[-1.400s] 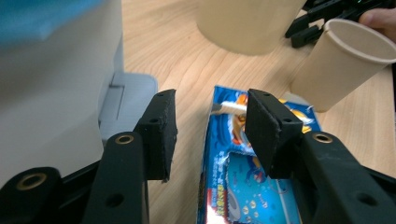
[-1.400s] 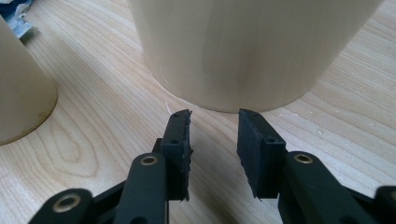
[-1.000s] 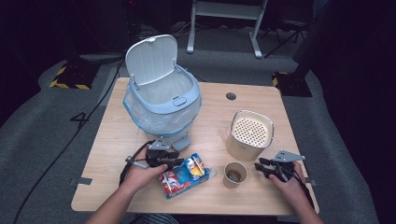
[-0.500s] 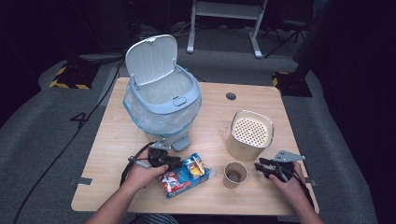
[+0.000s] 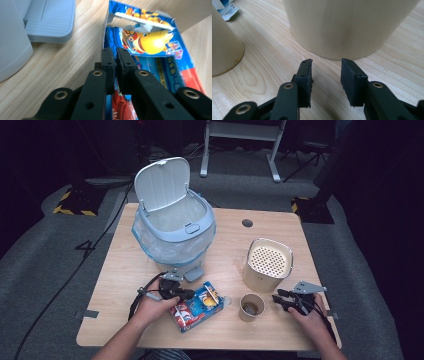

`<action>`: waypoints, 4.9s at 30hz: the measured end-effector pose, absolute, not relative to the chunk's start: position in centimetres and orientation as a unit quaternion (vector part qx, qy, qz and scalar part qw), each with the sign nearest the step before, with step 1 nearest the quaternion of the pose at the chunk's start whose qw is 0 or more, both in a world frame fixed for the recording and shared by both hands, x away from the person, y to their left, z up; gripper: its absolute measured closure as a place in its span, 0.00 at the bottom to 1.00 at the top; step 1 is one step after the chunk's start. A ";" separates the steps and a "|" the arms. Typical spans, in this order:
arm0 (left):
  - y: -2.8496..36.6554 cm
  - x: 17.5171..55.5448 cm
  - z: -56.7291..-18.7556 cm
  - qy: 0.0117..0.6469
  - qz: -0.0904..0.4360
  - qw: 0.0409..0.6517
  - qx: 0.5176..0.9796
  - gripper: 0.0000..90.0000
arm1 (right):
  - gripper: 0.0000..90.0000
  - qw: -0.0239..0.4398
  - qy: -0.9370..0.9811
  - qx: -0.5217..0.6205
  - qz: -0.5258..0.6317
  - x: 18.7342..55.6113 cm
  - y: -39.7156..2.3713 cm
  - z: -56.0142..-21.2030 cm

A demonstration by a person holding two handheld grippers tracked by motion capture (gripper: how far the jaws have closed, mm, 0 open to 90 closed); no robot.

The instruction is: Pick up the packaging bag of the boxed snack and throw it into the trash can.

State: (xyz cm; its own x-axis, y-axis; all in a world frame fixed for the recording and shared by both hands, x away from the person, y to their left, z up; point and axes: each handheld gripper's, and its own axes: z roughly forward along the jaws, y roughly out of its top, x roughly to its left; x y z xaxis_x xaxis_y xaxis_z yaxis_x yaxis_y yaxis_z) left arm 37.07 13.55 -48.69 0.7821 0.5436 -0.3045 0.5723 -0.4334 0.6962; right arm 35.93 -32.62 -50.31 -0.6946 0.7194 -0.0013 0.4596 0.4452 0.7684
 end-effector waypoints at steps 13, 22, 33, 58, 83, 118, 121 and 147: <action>13.9 35.9 -46.7 0.310 -0.019 0.474 0.824 1.00 | 0.68 0.166 0.834 0.353 0.391 35.9 -32.6 -50.3; 14.5 35.2 -44.7 0.294 0.020 0.506 0.811 1.00 | 0.67 0.166 0.834 0.352 0.390 35.9 -32.6 -50.3; 15.4 34.8 -40.4 0.269 0.069 0.539 0.795 1.00 | 0.67 0.165 0.834 0.353 0.391 35.9 -32.6 -50.3; 16.5 35.0 -29.2 0.210 0.142 0.596 0.762 1.00 | 0.67 0.166 0.834 0.353 0.391 35.9 -32.6 -50.3; 15.4 37.7 -21.8 0.212 0.205 0.616 0.730 1.00 | 0.67 0.167 0.833 0.355 0.390 35.9 -32.6 -50.3; 16.5 45.5 -21.7 0.278 0.287 0.602 0.691 1.00 | 0.67 0.170 0.831 0.359 0.389 35.9 -32.5 -50.3; 16.5 45.8 -21.9 0.283 0.289 0.598 0.692 1.00 | 0.67 0.170 0.831 0.359 0.389 35.9 -32.5 -50.3; 16.9 47.3 -24.0 0.305 0.282 0.575 0.704 1.00 | 0.67 0.169 0.831 0.359 0.389 35.9 -32.5 -50.3</action>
State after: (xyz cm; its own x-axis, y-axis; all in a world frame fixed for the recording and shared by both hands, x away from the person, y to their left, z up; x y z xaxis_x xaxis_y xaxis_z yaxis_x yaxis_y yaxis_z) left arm 47.35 16.90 -24.04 0.6542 0.7549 0.0465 0.1052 -0.1518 0.9828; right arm 35.88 -32.50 -50.32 -0.6852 0.7284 -0.0012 0.4653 0.4390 0.7686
